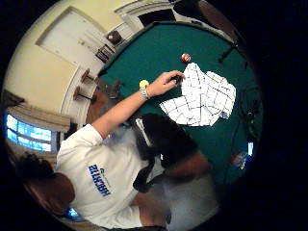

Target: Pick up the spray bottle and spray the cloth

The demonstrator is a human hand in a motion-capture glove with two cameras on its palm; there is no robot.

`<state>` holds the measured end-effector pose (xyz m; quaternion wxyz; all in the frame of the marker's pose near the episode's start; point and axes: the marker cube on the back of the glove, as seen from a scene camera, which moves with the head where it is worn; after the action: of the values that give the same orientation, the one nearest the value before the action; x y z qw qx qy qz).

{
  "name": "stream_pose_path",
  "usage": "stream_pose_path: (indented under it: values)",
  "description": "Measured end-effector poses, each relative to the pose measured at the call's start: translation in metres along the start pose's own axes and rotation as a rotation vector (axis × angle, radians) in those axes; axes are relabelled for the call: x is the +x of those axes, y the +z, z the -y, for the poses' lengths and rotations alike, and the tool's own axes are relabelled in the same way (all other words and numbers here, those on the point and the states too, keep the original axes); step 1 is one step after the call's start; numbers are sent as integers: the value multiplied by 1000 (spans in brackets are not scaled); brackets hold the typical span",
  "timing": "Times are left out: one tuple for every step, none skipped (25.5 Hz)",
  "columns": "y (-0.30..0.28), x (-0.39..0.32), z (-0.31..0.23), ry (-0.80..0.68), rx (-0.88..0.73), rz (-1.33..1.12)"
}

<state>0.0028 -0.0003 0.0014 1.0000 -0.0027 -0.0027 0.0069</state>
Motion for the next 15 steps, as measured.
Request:
stream_pose_path:
  values:
    - [1,1,0,2,-2,1]
    - [2,2,-1,5,-5,4]
    - [3,4,-2,8,-8,6]
    - [4,6,-3,10,-12,9]
    - [6,8,-4,12,-16,11]
    - [7,10,-5,13,-20,13]
    - [8,12,-6,15,-23,14]
    - [9,14,-8,18,-26,16]
    - [10,16,-9,22,-28,16]
    - [11,17,-11,26,-29,16]
    - [11,19,-12,32,-30,15]
    - [12,22,-14,38,-31,12]
    - [13,24,-16,45,-32,9]
    - [13,27,-18,51,-33,5]
    - [13,31,-20,58,-35,3]
